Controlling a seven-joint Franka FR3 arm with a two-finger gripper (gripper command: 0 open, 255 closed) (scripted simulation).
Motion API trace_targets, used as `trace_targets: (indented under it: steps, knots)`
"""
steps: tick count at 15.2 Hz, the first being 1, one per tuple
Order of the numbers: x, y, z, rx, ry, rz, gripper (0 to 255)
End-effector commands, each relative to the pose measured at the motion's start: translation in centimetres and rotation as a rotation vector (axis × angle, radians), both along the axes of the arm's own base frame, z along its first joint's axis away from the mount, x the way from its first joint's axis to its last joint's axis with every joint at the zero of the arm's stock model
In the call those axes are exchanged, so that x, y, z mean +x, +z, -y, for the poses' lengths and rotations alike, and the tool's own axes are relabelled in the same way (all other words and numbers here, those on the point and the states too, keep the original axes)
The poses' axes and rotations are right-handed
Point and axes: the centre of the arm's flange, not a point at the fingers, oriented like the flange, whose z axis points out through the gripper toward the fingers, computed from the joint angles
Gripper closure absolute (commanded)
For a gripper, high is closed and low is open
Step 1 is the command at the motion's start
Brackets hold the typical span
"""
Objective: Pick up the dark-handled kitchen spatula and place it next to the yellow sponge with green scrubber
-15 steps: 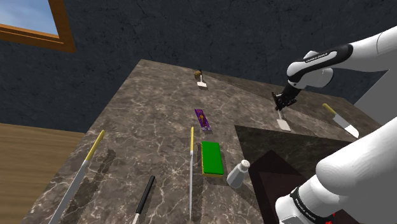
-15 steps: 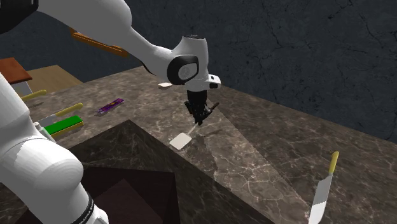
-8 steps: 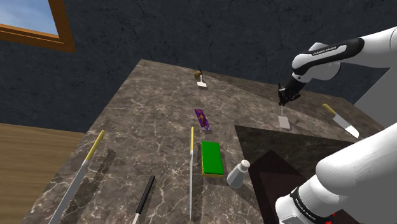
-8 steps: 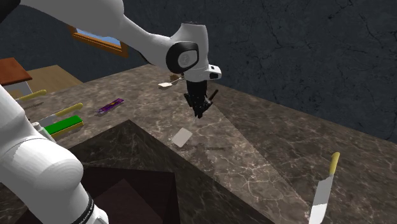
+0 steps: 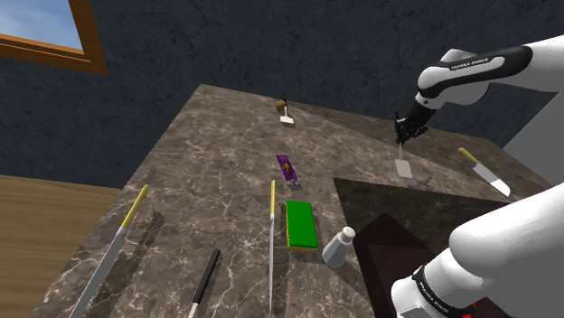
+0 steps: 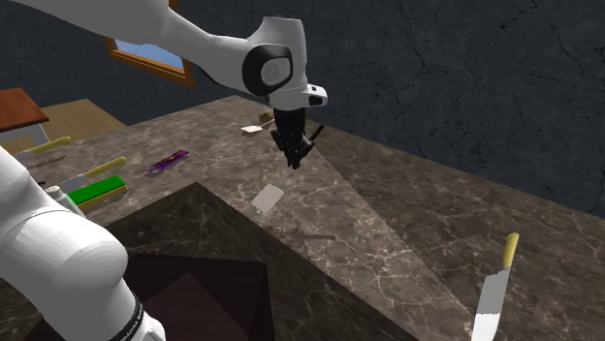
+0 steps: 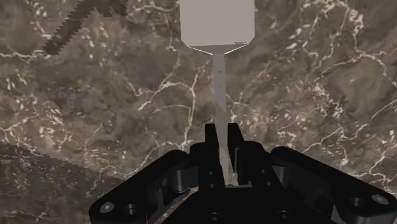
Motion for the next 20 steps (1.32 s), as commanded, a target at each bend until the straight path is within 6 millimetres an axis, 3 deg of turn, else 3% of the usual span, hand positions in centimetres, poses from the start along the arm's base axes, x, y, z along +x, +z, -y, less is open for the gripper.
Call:
trace_targets:
  steps: [1, 20]
  knots:
    - [0.4, 0.0, -2.6, 0.0, -0.001, 0.0, 255]
    - [5.5, 0.0, -27.2, 0.0, -0.001, 0.0, 255]
